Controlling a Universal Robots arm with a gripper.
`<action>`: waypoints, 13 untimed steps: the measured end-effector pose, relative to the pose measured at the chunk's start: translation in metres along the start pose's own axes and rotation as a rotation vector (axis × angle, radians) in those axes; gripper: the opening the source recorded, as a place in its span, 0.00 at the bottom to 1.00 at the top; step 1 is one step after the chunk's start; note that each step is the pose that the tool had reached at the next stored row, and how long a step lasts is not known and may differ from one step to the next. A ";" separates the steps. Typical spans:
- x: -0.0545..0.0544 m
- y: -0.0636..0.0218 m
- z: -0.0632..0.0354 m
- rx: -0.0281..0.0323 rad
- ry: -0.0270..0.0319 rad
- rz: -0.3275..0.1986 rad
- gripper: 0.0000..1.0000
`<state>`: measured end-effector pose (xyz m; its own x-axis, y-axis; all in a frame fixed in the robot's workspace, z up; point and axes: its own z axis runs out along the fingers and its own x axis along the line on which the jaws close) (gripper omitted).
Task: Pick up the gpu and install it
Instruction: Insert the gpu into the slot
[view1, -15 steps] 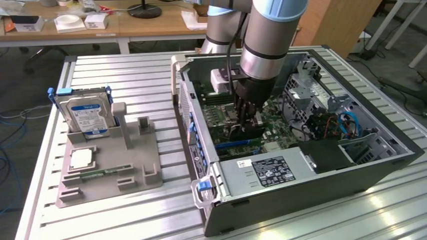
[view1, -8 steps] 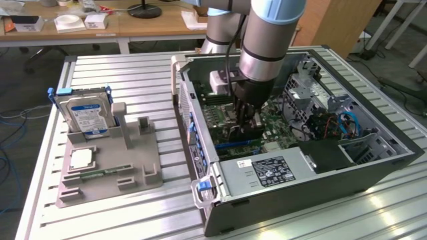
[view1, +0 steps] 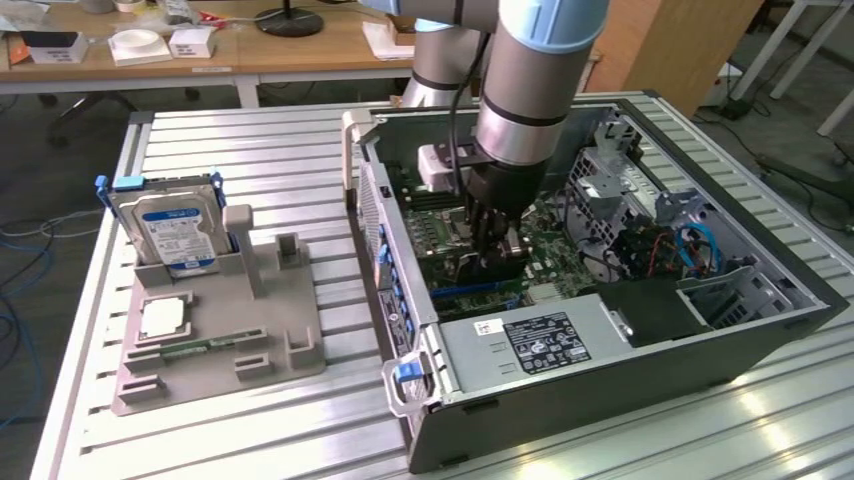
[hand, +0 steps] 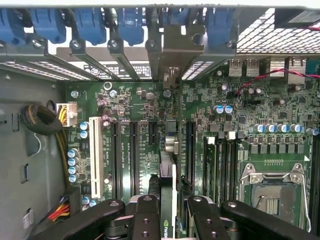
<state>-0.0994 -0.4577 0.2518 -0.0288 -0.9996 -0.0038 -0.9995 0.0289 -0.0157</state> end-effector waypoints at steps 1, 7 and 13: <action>0.000 0.0001 0.0001 0.0031 -0.0002 0.000 0.26; 0.000 0.0017 0.0011 0.0082 -0.0002 0.000 0.26; -0.001 0.0029 0.0035 0.0084 -0.0005 0.000 0.26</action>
<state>-0.1022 -0.4570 0.2483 -0.0287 -0.9996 -0.0044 -0.9993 0.0288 -0.0241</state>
